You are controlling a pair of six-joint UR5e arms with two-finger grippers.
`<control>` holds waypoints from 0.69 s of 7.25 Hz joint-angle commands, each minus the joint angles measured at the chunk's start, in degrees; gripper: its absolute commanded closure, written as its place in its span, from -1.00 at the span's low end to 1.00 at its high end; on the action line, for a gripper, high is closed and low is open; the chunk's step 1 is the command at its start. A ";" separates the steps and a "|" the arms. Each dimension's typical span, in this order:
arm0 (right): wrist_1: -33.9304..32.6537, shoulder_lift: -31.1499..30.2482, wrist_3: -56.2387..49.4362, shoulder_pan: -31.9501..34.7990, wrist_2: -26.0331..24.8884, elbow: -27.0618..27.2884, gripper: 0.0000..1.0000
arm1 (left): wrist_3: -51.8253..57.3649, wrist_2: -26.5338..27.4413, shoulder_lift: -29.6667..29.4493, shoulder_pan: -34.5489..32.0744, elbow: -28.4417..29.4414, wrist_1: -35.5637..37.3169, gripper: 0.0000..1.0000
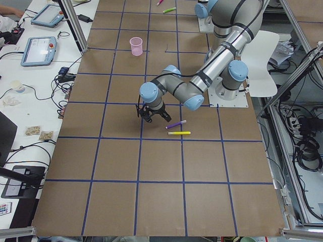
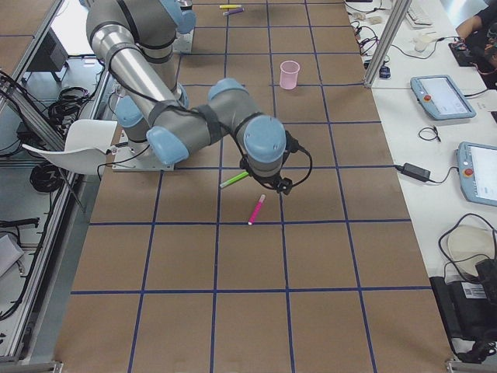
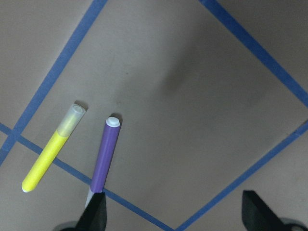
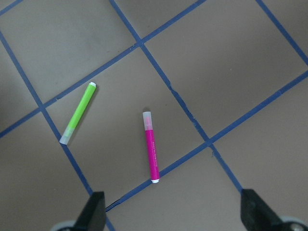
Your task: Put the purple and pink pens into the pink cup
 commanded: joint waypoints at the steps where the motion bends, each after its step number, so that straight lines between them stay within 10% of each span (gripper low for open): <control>1: 1.23 8.48 -14.61 -3.84 5.98 -1.82 -1.00 | 2.42 -0.56 -4.70 1.13 0.00 0.89 -0.97; 5: 1.23 19.13 -23.68 -4.21 8.55 1.68 -1.00 | 4.53 0.14 -7.35 1.13 0.88 1.86 -0.79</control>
